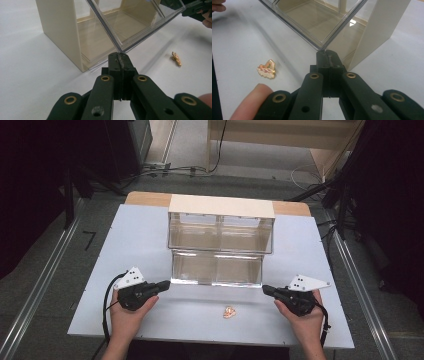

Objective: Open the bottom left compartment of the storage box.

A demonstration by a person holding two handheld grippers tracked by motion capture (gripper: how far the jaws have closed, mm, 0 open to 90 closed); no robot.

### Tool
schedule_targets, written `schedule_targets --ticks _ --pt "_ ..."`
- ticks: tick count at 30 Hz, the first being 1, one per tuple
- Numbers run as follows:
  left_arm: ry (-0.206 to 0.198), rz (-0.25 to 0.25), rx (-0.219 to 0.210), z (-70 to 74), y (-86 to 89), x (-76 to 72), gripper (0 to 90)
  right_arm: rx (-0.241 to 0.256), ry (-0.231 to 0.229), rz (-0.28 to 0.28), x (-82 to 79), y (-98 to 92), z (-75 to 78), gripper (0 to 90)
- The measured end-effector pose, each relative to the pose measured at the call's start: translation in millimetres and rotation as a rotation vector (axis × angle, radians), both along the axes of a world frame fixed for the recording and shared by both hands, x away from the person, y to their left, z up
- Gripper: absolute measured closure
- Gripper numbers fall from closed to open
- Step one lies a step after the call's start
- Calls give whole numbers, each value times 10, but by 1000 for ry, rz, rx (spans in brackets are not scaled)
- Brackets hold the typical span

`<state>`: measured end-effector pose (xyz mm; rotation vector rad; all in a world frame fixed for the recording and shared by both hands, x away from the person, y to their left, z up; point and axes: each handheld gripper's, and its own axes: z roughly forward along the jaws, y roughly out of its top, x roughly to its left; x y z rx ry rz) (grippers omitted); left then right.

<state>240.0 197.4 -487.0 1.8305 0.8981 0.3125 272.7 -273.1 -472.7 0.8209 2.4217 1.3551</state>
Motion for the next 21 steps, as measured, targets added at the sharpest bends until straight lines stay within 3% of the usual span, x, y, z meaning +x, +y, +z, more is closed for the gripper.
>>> schedule_targets --ticks 12,14,19,21 --pt "1 -1 -8 -7 4 6 900 18 -11 6 -4 -13 -3 882" --pt "2 -1 -8 -9 4 6 900 80 -6 42 -5 -14 4 882" --pt "3 -3 -7 -9 4 2 900 31 -32 45 -29 57 29 882" --pt "3 -4 -7 -11 4 1 900 31 -36 14 -19 4 37 882"
